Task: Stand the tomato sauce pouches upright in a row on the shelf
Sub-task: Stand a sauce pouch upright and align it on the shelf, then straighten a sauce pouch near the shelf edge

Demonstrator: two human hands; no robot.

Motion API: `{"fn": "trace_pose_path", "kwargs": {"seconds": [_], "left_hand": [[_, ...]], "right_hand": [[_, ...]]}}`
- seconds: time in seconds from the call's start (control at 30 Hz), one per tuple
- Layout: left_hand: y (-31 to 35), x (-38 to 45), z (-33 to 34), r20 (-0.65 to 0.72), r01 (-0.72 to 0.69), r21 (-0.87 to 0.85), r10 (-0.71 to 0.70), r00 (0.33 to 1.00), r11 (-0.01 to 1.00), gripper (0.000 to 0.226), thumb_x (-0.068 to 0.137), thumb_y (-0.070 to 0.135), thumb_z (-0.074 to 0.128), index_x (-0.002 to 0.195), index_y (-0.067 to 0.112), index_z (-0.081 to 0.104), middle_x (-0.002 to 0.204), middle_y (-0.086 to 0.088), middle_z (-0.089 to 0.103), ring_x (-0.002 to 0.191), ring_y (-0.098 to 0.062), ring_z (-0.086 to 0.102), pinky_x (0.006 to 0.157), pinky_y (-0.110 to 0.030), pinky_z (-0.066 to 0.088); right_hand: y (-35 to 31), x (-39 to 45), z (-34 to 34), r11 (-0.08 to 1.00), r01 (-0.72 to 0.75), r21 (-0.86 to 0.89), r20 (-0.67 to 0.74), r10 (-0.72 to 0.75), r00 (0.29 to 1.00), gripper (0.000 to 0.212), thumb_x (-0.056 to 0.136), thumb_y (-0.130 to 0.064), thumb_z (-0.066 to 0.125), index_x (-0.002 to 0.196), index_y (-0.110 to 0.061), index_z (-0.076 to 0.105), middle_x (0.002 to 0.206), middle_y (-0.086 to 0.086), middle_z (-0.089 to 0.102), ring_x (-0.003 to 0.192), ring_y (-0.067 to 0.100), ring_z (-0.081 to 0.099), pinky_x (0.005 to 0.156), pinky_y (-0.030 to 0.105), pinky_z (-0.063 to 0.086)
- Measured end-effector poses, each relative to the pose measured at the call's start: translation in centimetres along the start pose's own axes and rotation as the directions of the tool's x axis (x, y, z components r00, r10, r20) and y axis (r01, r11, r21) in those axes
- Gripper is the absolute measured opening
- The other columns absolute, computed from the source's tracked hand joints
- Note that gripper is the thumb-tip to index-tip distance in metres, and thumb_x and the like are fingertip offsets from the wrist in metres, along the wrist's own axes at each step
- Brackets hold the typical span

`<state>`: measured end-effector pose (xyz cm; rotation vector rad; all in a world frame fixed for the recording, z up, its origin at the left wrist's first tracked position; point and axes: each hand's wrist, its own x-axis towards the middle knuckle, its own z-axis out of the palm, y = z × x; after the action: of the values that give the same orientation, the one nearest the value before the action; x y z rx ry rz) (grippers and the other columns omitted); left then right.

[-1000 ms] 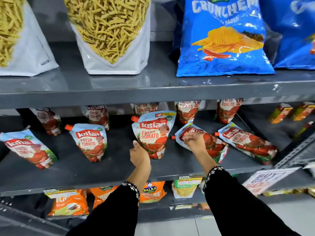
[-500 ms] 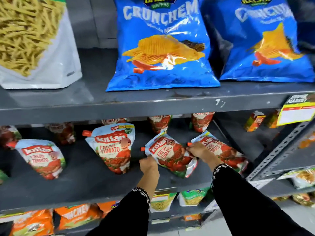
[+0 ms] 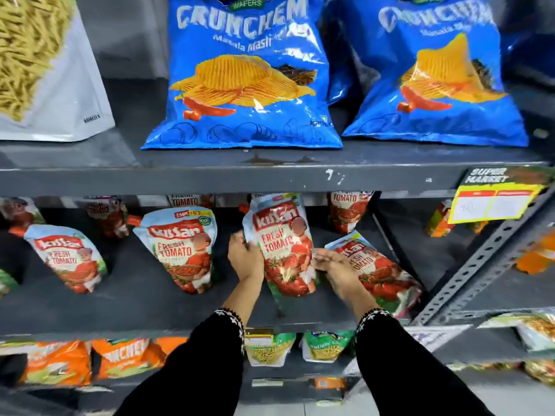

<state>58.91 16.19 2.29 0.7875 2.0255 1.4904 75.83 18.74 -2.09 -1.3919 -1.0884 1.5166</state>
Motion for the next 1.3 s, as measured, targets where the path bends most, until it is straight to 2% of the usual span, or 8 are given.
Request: {"fn": "trace_pose_path", "kwargs": {"seconds": [0.2, 0.43, 0.5, 0.63, 0.83, 0.93, 1.07, 1.3], "left_hand": [[-0.1, 1.4, -0.9, 0.052, -0.129, 0.121, 0.124, 0.991, 0.984, 0.01, 0.09, 0.003, 0.052, 0.091, -0.005, 0.057, 0.096, -0.025, 0.062, 0.098, -0.038, 0.06, 0.079, -0.04, 0.044], [-3.4, -2.7, 1.2, 0.107, 0.253, 0.075, -0.26, 0.96, 0.965, 0.05, 0.081, 0.044, 0.063, 0.097, -0.003, 0.067, 0.099, -0.019, 0.072, 0.095, -0.035, 0.067, 0.082, -0.04, 0.052], [-4.2, -4.5, 3.2, 0.18, 0.333, 0.015, -0.33, 0.927, 0.943, 0.044, 0.08, 0.045, 0.064, 0.087, 0.001, 0.07, 0.085, -0.015, 0.073, 0.082, -0.032, 0.069, 0.079, -0.038, 0.055], [-2.8, -7.6, 7.0, 0.523, 0.542, -0.051, -0.44, 0.73, 0.839, 0.019, 0.091, 0.021, 0.056, 0.074, 0.013, 0.057, 0.056, 0.002, 0.053, 0.049, -0.01, 0.049, 0.053, -0.024, 0.041], [-1.4, -9.8, 11.5, 0.733, 0.701, 0.033, -0.493, 0.468, 0.713, 0.027, 0.098, 0.007, 0.041, 0.125, 0.006, 0.048, 0.094, -0.013, 0.058, 0.083, -0.022, 0.056, 0.089, -0.031, 0.048], [-1.5, -10.2, 12.9, 0.673, 0.666, 0.031, -0.508, 0.538, 0.746, 0.037, 0.092, 0.001, 0.053, 0.128, -0.001, 0.049, 0.13, -0.019, 0.055, 0.116, -0.029, 0.053, 0.095, -0.035, 0.046], [-1.7, -10.7, 13.5, 0.552, 0.464, 0.068, -0.42, 0.72, 0.883, 0.028, 0.085, -0.005, 0.057, 0.112, -0.005, 0.062, 0.112, -0.019, 0.066, 0.09, -0.025, 0.058, 0.067, -0.03, 0.046], [1.4, -10.4, 12.6, 0.509, -0.12, -0.065, 0.136, 0.85, 0.991, 0.022, 0.082, -0.01, 0.05, 0.095, 0.008, 0.055, 0.109, -0.019, 0.066, 0.101, -0.031, 0.063, 0.082, -0.033, 0.05]], "right_hand": [[-0.6, 0.0, 1.6, 0.995, 0.051, -0.088, -0.152, -0.064, 0.986, 0.026, 0.086, 0.012, 0.051, 0.104, -0.003, 0.062, 0.082, 0.005, 0.059, 0.069, 0.012, 0.056, 0.05, 0.005, 0.048], [-2.8, 0.3, -2.9, 0.979, 0.006, -0.202, -0.303, -0.068, 0.951, 0.031, 0.086, 0.011, 0.042, 0.079, -0.011, 0.062, 0.087, 0.014, 0.062, 0.07, 0.012, 0.064, 0.076, 0.026, 0.054], [-3.6, -0.5, -5.3, 0.855, -0.093, -0.51, -0.41, -0.146, 0.9, 0.026, 0.089, -0.001, 0.044, 0.1, -0.007, 0.066, 0.104, 0.017, 0.066, 0.096, 0.017, 0.068, 0.088, 0.026, 0.053], [-3.5, -0.4, -10.0, 0.526, -0.359, -0.771, -0.468, -0.085, 0.88, 0.043, 0.093, -0.022, 0.044, 0.134, -0.01, 0.048, 0.141, 0.016, 0.048, 0.133, 0.033, 0.042, 0.113, 0.044, 0.031], [-3.0, 0.5, -12.0, 0.612, -0.447, -0.653, -0.486, 0.114, 0.866, 0.048, 0.091, -0.02, 0.044, 0.135, 0.0, 0.045, 0.141, 0.023, 0.048, 0.13, 0.036, 0.047, 0.108, 0.046, 0.04], [-3.7, -0.3, -11.5, 0.731, -0.459, -0.505, -0.545, 0.142, 0.826, 0.047, 0.087, -0.022, 0.05, 0.128, 0.0, 0.052, 0.13, 0.023, 0.059, 0.119, 0.037, 0.057, 0.101, 0.045, 0.047], [-4.0, -2.0, -11.1, 0.882, -0.4, -0.248, -0.657, 0.15, 0.738, 0.04, 0.09, -0.014, 0.044, 0.123, 0.007, 0.054, 0.124, 0.026, 0.061, 0.112, 0.04, 0.06, 0.094, 0.042, 0.05], [-3.6, -2.7, -10.0, 0.972, 0.045, 0.232, -0.681, 0.129, 0.721, 0.03, 0.08, 0.002, 0.037, 0.076, -0.016, 0.06, 0.097, 0.013, 0.066, 0.086, 0.027, 0.059, 0.068, 0.03, 0.051]]}}
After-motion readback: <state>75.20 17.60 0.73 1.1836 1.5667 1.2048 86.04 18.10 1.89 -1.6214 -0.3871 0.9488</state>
